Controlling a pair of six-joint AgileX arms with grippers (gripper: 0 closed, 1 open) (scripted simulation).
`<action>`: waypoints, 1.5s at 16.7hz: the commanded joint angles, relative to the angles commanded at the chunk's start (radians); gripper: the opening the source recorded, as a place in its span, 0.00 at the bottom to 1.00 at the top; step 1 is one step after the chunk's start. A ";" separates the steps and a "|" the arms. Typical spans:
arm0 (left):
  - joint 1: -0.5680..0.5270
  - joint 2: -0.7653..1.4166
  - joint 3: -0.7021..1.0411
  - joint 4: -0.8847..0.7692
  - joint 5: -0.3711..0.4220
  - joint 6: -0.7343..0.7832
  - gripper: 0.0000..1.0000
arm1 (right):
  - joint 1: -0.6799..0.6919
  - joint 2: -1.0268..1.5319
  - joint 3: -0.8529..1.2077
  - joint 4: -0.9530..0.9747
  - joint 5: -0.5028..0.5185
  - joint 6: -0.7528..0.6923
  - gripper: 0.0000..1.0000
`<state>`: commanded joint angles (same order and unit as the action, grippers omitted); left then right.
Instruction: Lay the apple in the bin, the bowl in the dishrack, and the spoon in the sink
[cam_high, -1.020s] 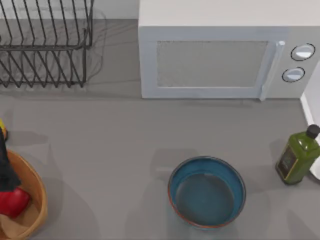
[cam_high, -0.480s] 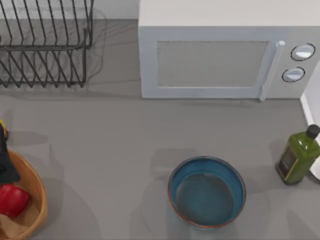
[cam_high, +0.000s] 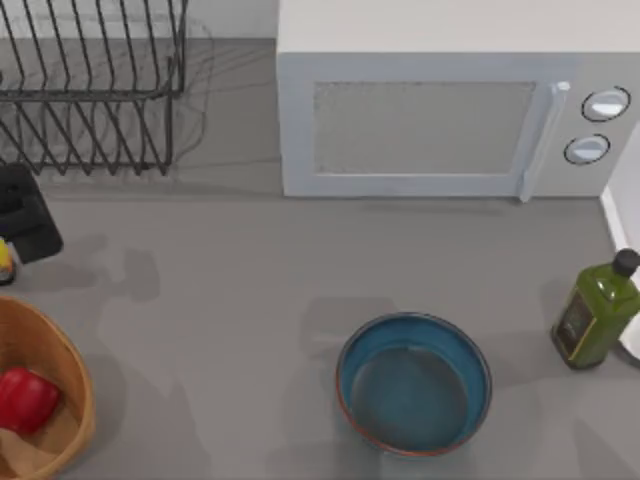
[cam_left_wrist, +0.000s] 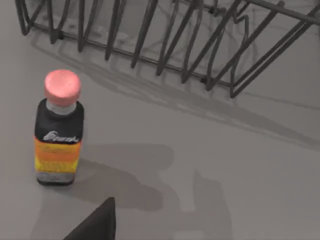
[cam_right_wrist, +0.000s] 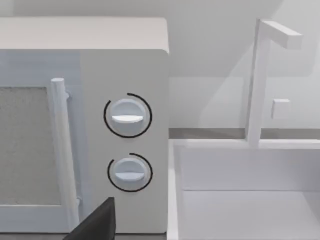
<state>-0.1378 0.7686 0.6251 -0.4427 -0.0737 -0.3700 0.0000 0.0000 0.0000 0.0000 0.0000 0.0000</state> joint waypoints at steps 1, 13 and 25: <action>-0.024 0.092 0.081 -0.055 -0.005 -0.043 1.00 | 0.000 0.000 0.000 0.000 0.000 0.000 1.00; -0.450 1.143 1.110 -0.720 -0.014 -0.487 1.00 | 0.000 0.000 0.000 0.000 0.000 0.000 1.00; -0.878 1.663 1.780 -1.104 0.065 -0.666 1.00 | 0.000 0.000 0.000 0.000 0.000 0.000 1.00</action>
<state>-1.0162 2.4320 2.4053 -1.5466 -0.0087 -1.0356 0.0000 0.0000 0.0000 0.0000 0.0000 0.0000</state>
